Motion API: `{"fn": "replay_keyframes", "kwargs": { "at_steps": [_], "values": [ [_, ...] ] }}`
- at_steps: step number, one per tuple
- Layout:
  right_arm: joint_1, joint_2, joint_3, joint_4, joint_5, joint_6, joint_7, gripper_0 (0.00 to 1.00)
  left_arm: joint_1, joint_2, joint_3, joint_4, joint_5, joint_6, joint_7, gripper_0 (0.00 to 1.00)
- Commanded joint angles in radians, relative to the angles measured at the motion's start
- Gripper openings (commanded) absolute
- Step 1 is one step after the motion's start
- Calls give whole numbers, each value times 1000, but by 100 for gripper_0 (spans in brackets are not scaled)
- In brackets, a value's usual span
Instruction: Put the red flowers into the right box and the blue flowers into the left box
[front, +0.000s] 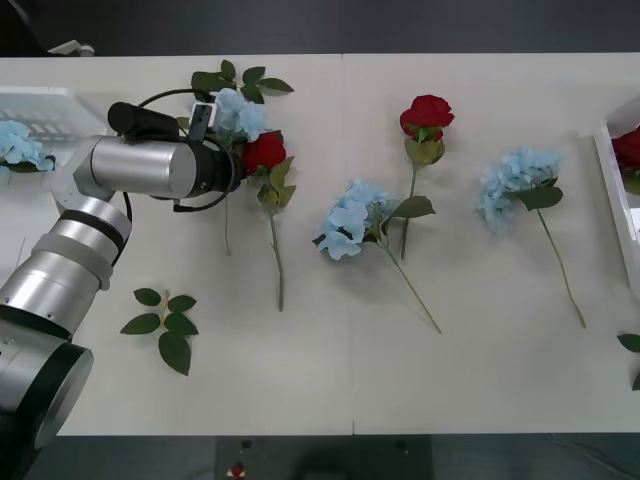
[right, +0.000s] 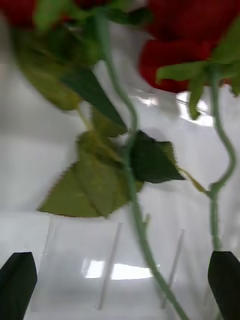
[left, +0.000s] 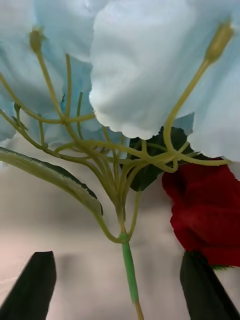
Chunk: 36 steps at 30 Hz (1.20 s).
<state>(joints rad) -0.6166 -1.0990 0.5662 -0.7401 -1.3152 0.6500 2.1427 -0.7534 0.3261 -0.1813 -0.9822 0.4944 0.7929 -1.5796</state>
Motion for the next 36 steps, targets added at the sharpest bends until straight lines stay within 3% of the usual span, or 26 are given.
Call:
{"fn": "replay_keyframes", "kwargs": {
  "at_steps": [1, 2, 3, 4, 6, 11, 17, 24, 29, 36],
  "values": [
    [-38, -68, -92, -140, -21, 149, -13, 100, -31, 8, -7, 5, -4, -9, 38, 47],
    [-38, -70, -103, -159, -22, 175, -13, 100, -31, 8, -9, 5, -4, -9, 39, 41],
    [-38, -73, -126, -208, -26, 237, -21, 100, -31, 8, -15, 5, -4, -9, 39, 24],
    [-38, -73, -140, -236, -32, 272, -24, 100, -29, 8, -17, 5, -4, -9, 39, 13],
    [-38, -74, -161, -282, -38, 329, -30, 100, -31, 8, -17, 7, -4, -9, 39, 0],
    [-38, -76, -186, -430, -98, 508, -102, 100, -29, 8, -17, 10, 1, -9, 38, 0],
    [-38, -76, -161, -585, -119, 566, -282, 100, -29, 19, 19, -27, 15, 12, 33, 0],
    [-41, -88, -19, -717, -82, 428, -494, 100, -26, 91, 91, -228, 56, 281, 27, 0],
    [-57, -88, 106, -699, -6, 275, -501, 100, -26, 182, 192, -363, 170, 482, 20, 0],
    [-74, -48, 169, -633, 40, 211, -487, 100, -23, 340, 341, -424, 297, 632, -76, 0]
  ]
}}
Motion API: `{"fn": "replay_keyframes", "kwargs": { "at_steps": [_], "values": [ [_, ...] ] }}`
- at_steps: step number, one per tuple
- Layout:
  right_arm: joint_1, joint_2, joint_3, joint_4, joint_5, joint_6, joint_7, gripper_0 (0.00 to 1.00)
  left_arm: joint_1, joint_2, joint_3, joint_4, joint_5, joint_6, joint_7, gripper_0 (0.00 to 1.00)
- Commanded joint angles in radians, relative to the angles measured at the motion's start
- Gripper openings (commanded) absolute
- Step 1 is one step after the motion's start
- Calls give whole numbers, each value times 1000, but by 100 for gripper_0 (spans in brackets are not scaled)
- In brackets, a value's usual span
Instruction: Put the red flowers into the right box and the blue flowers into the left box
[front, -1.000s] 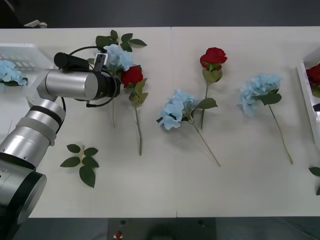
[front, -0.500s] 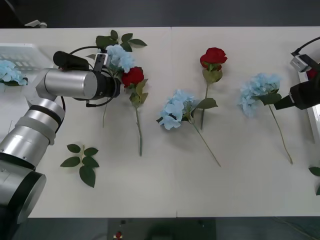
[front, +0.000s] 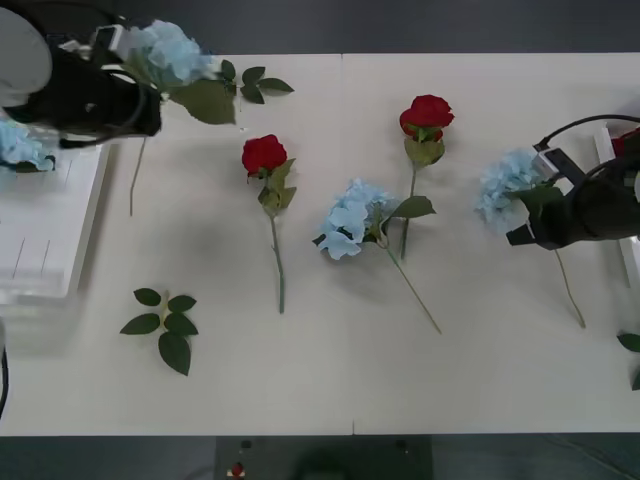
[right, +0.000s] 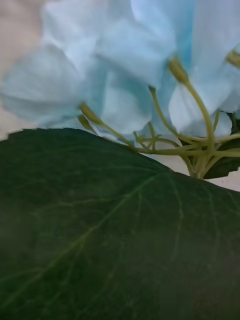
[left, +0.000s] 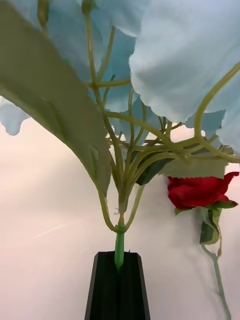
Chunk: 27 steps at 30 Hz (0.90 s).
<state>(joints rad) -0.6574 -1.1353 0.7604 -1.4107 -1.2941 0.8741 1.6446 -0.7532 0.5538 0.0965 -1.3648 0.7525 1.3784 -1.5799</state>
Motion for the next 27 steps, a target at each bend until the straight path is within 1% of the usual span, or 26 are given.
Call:
{"fn": "replay_keyframes", "kwargs": {
  "at_steps": [1, 2, 4, 9, 12, 15, 19, 20, 21, 22, 23, 25, 26, 27],
  "values": [
    [-34, -4, -26, 49, 27, -18, 15, 100, -12, 144, 91, -46, 50, 62, -104, 0],
    [-34, 0, -26, 55, 30, -20, 17, 100, -3, 161, 104, -50, 57, 62, -118, 0],
    [-36, 11, -24, 76, 39, -29, 26, 100, 45, 207, 170, -76, 79, 62, -172, 0],
    [-37, 37, 2, 115, 65, -60, 46, 100, 196, 279, 313, -171, 64, 17, -292, 0],
    [-41, 54, 33, 138, 84, -99, 52, 100, 287, 313, 390, -194, 57, -39, -356, 0],
    [-44, 69, 47, 154, 94, -118, 53, 100, 345, 328, 428, -194, 54, -76, -390, 0],
    [-50, 94, 48, 179, 118, -119, 61, 100, 451, 330, 465, -194, 48, -154, -400, 0],
    [-48, 97, 47, 182, 122, -119, 63, 98, 472, 330, 465, -192, 44, -177, -402, 0],
    [-50, 103, 48, 185, 128, -119, 64, 85, 500, 330, 467, -194, 41, -210, -404, 0],
    [-50, 106, 48, 188, 133, -119, 66, 74, 520, 330, 465, -194, 37, -233, -404, 0],
    [-50, 111, 48, 191, 139, -119, 64, 59, 546, 328, 462, -192, 34, -256, -404, 0],
    [-50, 115, 48, 193, 151, -119, 64, 38, 572, 328, 454, -184, 34, -277, -404, 0],
    [-50, 117, 48, 193, 157, -119, 66, 29, 581, 328, 447, -180, 34, -288, -404, 0],
    [-50, 117, 48, 193, 164, -119, 66, 17, 591, 327, 436, -171, 34, -302, -402, 0]
  ]
}}
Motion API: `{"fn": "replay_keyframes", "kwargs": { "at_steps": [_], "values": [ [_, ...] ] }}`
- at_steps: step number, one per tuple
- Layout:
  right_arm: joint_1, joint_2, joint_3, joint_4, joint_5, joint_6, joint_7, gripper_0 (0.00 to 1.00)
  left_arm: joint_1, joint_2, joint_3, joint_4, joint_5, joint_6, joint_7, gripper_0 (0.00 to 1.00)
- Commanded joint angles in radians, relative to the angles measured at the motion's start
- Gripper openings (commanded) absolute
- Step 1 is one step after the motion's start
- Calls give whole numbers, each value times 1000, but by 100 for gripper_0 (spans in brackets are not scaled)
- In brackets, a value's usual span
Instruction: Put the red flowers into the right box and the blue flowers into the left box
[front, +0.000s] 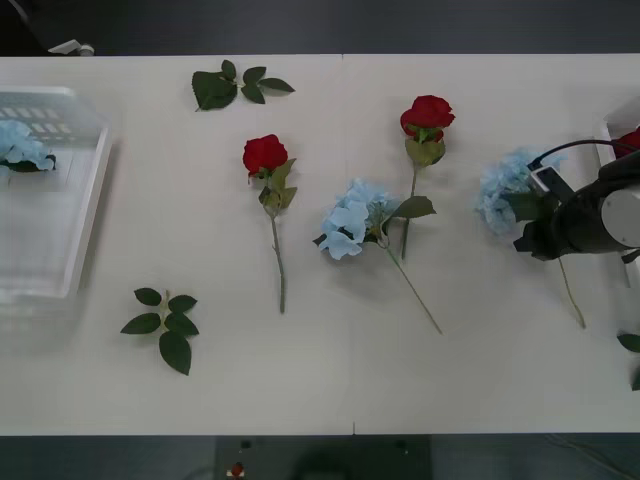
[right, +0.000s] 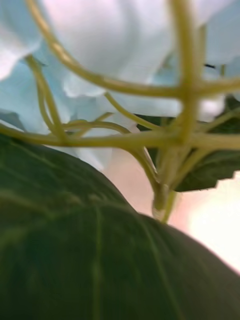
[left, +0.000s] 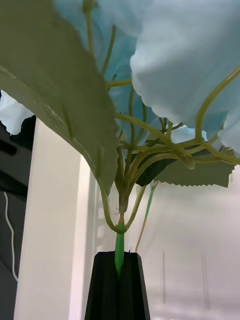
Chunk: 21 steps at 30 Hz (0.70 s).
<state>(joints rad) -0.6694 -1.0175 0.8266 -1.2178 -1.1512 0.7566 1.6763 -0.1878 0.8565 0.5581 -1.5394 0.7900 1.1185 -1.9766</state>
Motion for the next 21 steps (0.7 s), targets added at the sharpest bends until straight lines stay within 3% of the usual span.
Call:
{"fn": "replay_keyframes", "kwargs": {
  "at_steps": [1, 2, 9, 15, 17, 19, 21],
  "values": [
    [-38, -1, -18, 0, 22, -2, 34, 7, 28, 24, -35, 15, -5, -48, -5, 0],
    [-39, -1, -18, 1, 22, -2, 34, 0, 28, 24, -49, 31, -3, -55, -5, 0],
    [-44, -1, -34, 0, 5, 0, 42, 0, 27, 24, -159, 159, 21, -201, -5, 0],
    [-44, -3, -162, 0, -73, 107, 68, 0, 24, 24, -208, 200, 48, -247, -1, 1],
    [-44, -1, -230, 0, -111, 162, 117, 0, 18, 24, -199, 199, 58, -210, -1, 13],
    [-44, -1, -310, 0, -163, 228, 194, 0, 10, 24, -185, 197, 95, -158, -2, 39],
    [-44, -1, -386, -5, -236, 293, 263, 0, 10, 24, -167, 197, 147, -112, -7, 58]
  ]
}}
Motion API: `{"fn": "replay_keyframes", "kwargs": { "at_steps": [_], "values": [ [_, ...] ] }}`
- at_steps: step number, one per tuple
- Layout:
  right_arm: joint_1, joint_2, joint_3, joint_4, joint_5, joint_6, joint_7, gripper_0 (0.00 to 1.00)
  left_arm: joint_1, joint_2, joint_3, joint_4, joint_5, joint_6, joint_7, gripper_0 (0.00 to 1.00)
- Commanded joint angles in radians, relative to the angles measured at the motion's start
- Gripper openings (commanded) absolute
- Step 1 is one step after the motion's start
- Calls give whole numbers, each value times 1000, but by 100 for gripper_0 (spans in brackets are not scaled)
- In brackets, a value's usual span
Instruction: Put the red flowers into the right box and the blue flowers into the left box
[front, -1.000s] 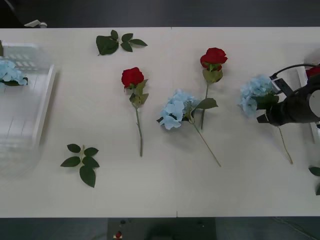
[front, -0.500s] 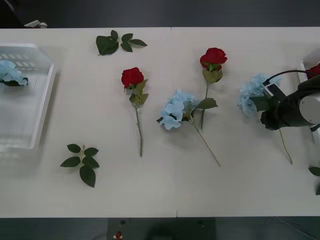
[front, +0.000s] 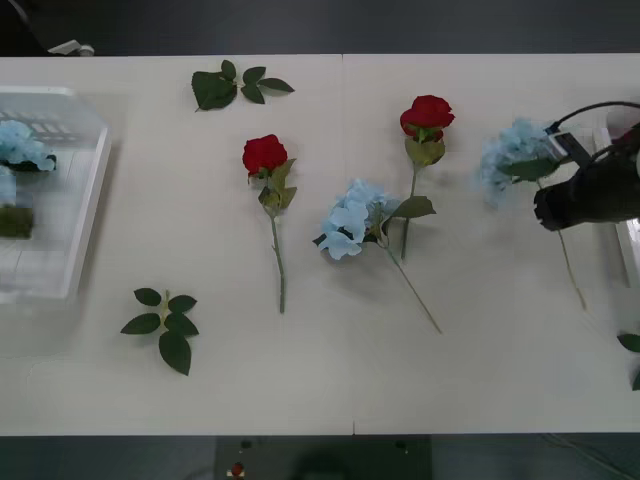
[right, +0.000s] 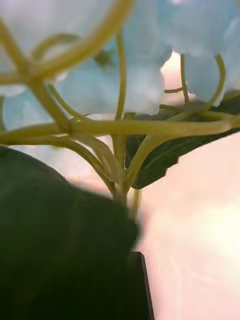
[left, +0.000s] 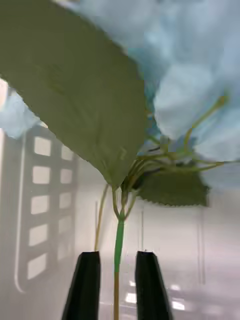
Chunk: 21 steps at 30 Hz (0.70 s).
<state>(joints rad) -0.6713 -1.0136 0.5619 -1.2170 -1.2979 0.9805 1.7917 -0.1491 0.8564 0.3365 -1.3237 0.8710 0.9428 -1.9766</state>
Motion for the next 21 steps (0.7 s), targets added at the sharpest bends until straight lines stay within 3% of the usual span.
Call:
{"fn": "replay_keyframes", "kwargs": {
  "at_steps": [1, 3, 6, 14, 19, 21],
  "values": [
    [-42, -5, -146, -6, -135, 89, 173, 0, -32, 24, 62, -19, 89, 83, -8, 67],
    [-41, -5, -186, -7, -258, 115, 233, 0, -38, 24, 84, -20, 132, 143, -13, 84],
    [-42, -5, -231, -16, -400, 141, 354, 0, -69, 26, 125, -23, 192, 278, -30, 99],
    [-44, 66, -315, -55, -638, 158, 614, 0, -193, 24, 151, -181, 278, 574, -44, 100],
    [-48, 207, -389, -56, -705, 191, 722, 0, -260, 26, 36, -244, 427, 524, -33, 100],
    [-57, 286, -419, -56, -719, 208, 758, 0, -284, 24, -63, -252, 499, 433, -30, 100]
  ]
}}
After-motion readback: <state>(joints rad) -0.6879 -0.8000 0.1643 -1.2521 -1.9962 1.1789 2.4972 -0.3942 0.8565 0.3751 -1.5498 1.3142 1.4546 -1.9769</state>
